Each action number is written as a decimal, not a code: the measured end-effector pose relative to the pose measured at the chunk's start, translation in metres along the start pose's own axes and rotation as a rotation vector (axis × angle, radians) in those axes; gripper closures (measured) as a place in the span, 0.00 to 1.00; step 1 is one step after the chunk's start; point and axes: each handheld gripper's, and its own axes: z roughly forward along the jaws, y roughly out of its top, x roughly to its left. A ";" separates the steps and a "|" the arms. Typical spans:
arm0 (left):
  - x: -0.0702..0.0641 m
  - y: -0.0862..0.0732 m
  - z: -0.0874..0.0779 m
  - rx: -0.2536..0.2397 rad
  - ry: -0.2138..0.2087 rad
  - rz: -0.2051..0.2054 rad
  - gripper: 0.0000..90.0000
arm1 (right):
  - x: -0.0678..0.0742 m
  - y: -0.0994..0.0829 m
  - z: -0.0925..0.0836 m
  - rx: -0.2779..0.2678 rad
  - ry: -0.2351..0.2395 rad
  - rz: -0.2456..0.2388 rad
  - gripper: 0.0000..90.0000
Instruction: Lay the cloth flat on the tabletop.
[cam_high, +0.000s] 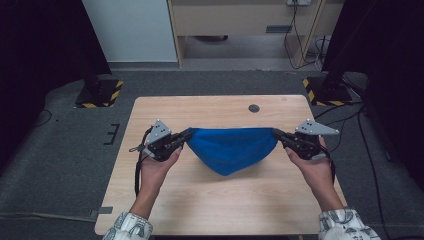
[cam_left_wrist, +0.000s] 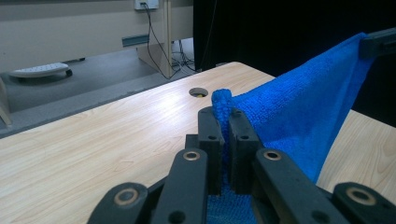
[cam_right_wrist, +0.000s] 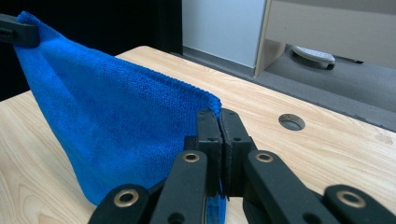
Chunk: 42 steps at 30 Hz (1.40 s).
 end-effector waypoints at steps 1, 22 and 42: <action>-0.001 0.001 0.000 -0.001 -0.002 0.001 0.95 | 0.000 0.001 0.000 -0.006 -0.005 -0.004 0.98; -0.017 0.011 -0.015 -0.024 -0.016 0.040 0.95 | 0.007 0.005 -0.019 -0.042 -0.025 -0.024 0.98; -0.024 0.004 -0.028 -0.036 -0.031 0.050 0.95 | 0.016 -0.004 -0.033 -0.072 -0.006 -0.029 0.98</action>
